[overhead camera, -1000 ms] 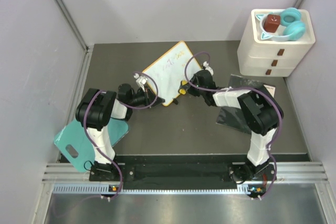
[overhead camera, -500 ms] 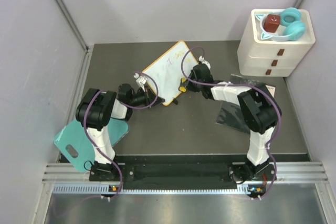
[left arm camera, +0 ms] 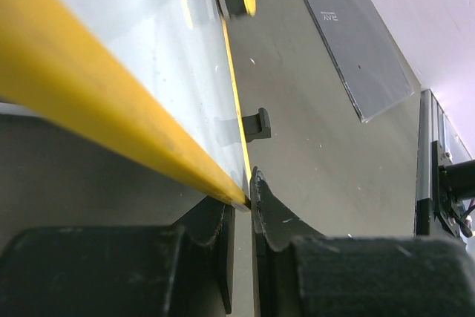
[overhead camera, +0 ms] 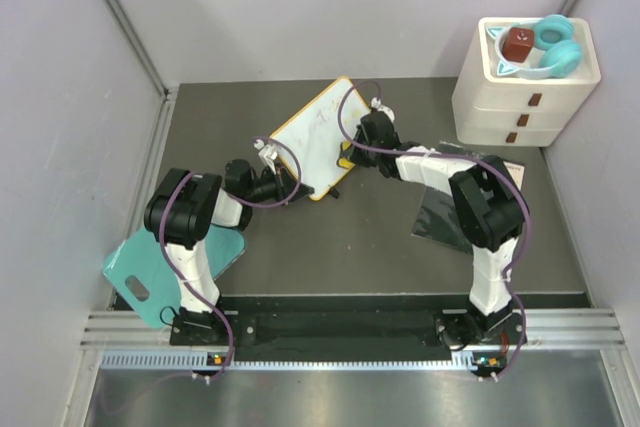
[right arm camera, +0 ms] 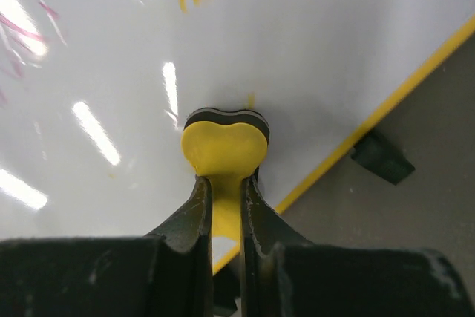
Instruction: Erase the whiteboard
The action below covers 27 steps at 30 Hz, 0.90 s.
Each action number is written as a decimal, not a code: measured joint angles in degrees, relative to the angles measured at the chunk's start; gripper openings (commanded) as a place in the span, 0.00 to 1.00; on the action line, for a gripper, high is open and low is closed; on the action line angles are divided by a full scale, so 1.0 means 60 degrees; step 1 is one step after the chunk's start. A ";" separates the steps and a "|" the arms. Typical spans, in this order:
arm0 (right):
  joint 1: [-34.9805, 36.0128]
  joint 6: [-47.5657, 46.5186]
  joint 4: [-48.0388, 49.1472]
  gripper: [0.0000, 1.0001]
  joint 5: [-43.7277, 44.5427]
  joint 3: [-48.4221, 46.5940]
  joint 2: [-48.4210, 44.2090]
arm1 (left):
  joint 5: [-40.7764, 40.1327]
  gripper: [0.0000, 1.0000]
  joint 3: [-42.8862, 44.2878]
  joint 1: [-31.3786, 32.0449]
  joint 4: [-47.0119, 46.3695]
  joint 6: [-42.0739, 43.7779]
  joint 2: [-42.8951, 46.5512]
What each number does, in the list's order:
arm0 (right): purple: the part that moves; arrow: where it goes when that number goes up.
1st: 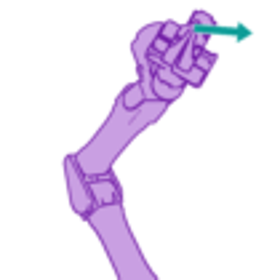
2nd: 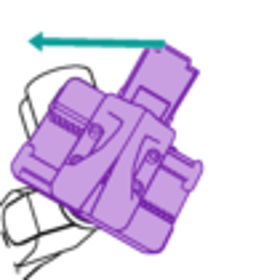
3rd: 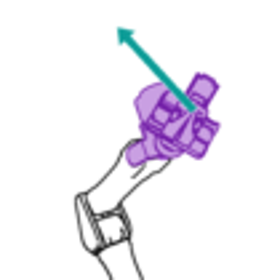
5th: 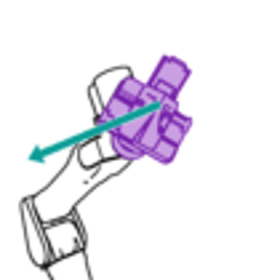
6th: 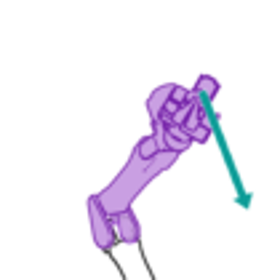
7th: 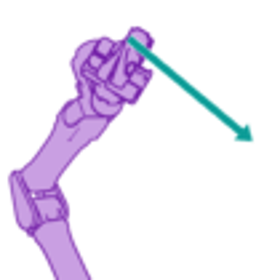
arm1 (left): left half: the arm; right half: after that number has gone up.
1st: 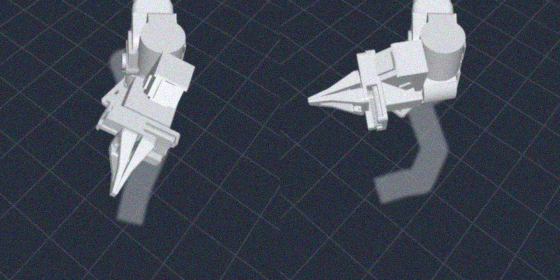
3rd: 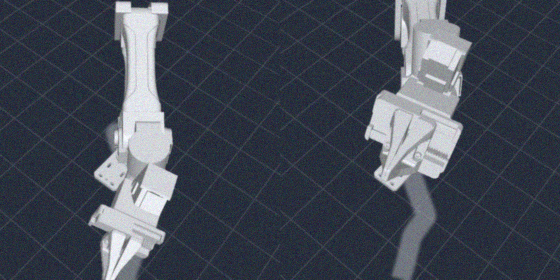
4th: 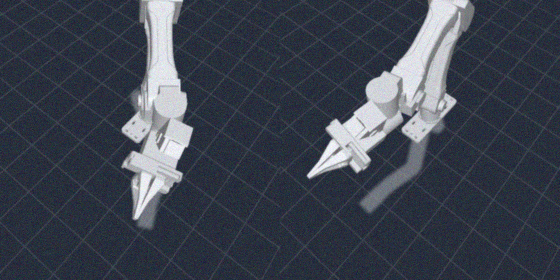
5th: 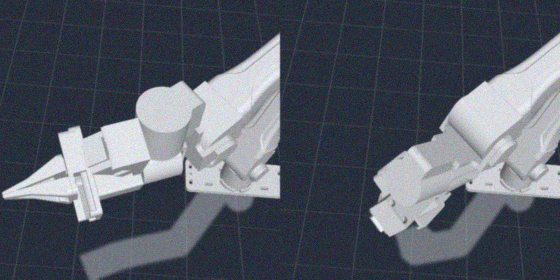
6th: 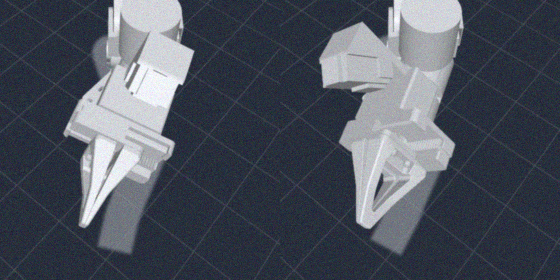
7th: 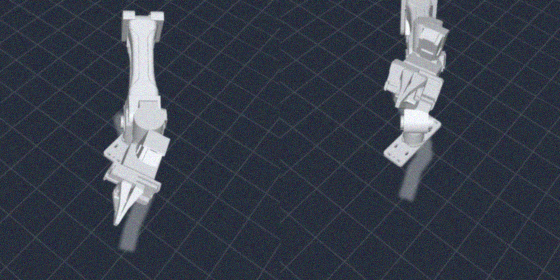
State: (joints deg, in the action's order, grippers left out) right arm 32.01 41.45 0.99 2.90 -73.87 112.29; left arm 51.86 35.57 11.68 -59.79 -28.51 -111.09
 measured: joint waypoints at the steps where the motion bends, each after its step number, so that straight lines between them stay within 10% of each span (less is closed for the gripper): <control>1: -0.0055 -0.0007 -0.0062 0.00 -0.0051 -0.0222 0.0073 | -0.0007 0.00 0.0000 0.0000 0.0000 -0.0011 0.0000; 27: -0.0146 -0.0146 0.2124 0.00 -0.0627 -0.0127 0.0357 | -0.0080 0.00 0.0004 0.0036 0.0062 -0.0186 0.0000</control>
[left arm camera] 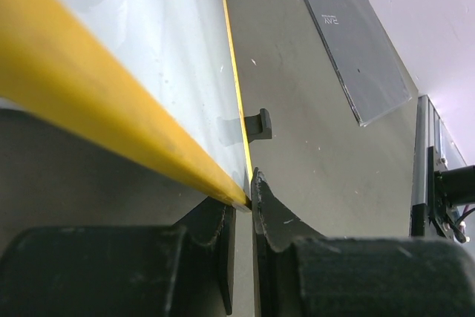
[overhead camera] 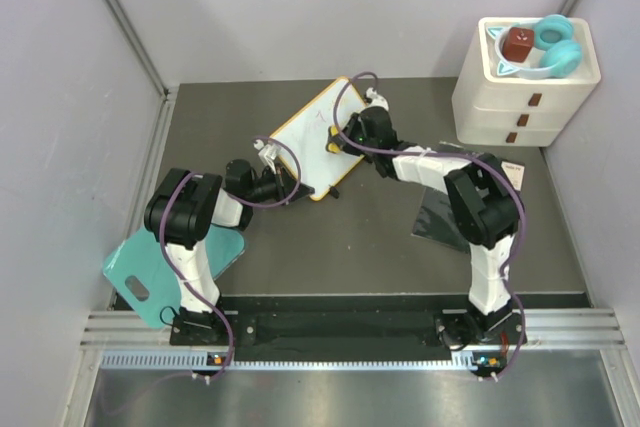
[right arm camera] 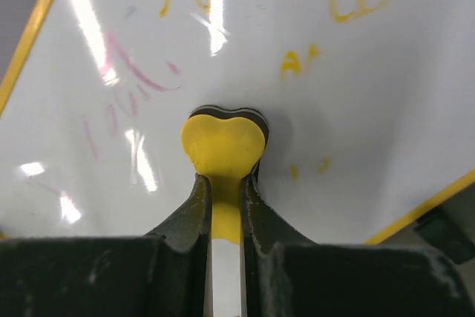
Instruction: Erase the whiteboard
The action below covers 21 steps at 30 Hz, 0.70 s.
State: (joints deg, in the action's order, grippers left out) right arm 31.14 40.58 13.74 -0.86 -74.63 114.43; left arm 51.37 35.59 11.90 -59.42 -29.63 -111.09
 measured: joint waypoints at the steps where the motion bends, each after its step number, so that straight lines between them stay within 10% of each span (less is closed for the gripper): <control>1: 0.0131 -0.0029 -0.0026 0.00 0.0018 -0.0087 -0.0004 | -0.0007 0.00 0.0000 0.0000 0.0007 -0.0033 0.0000; 21: 0.1566 -0.0619 -0.2772 0.00 -0.0503 -0.4135 0.1271 | -0.0113 0.00 0.0051 -0.0011 0.0335 -0.0284 0.0058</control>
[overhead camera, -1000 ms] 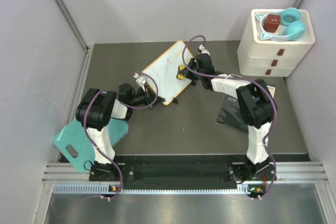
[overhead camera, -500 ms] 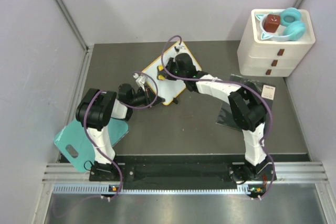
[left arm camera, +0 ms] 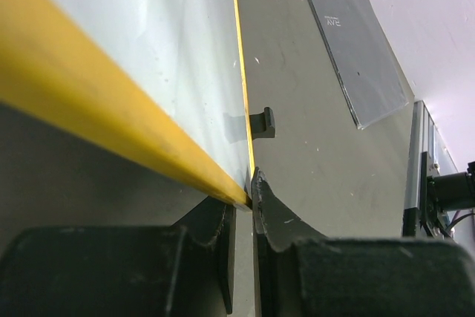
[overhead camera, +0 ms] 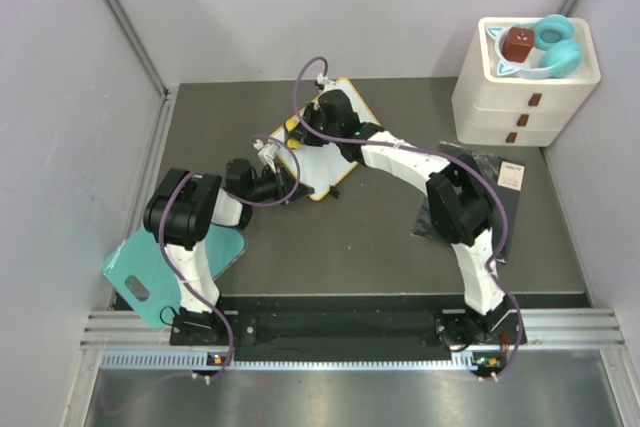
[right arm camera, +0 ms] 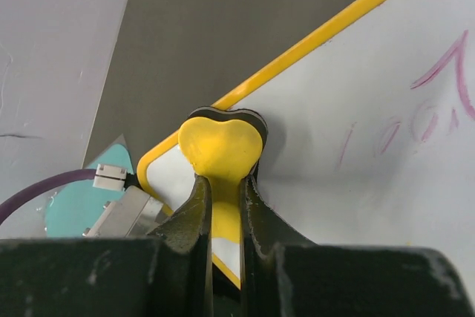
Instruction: Erase the whiteboard
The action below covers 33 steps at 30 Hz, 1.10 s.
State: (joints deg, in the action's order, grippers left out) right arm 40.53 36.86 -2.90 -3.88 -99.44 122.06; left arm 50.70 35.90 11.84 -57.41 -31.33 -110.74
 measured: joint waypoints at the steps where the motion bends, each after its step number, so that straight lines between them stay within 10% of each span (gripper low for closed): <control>1: -0.0062 0.0044 0.0000 0.00 -0.0073 0.0000 0.0000 | 0.0000 0.00 0.0004 0.0000 0.0007 0.0004 0.0000; 16: -0.2371 -0.0106 -0.0965 0.00 0.0120 -0.0506 0.0317 | -0.0091 0.00 0.0197 0.0248 0.0379 0.0623 0.0204; 33: -0.0780 -0.1038 -0.1326 0.00 0.0772 -0.0546 0.0040 | -0.0506 0.00 0.0222 0.0266 0.0987 0.0565 0.0361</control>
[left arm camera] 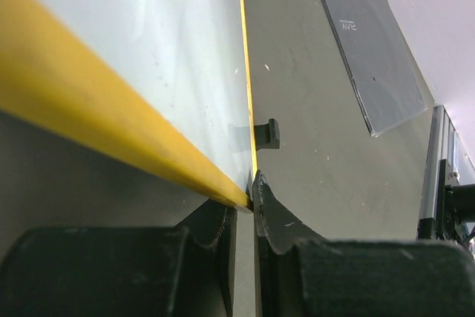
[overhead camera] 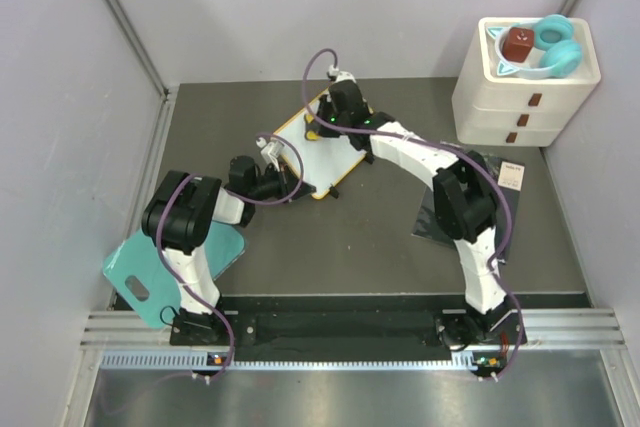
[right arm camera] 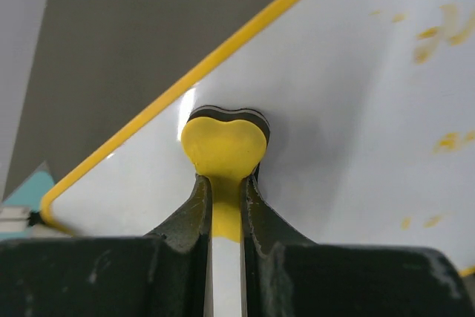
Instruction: Erase the whiteboard
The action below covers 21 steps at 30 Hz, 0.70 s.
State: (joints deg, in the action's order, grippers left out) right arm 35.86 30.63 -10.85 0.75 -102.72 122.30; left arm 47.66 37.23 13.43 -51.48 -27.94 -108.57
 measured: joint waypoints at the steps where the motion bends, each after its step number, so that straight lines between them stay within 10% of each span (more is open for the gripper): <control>1: 0.0208 0.0004 0.0040 0.00 -0.0058 0.0000 -0.0007 | -0.0025 0.00 0.0004 0.0000 0.0022 -0.0029 0.0000; 21: -0.1104 0.0590 0.0401 0.00 -0.1122 0.0674 -0.0098 | -0.0029 0.00 0.0084 0.0007 0.0189 0.0160 0.0018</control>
State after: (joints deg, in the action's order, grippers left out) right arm 29.23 34.17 -8.45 -5.98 -98.67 121.71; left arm 47.48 37.74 13.47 -50.35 -26.98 -108.47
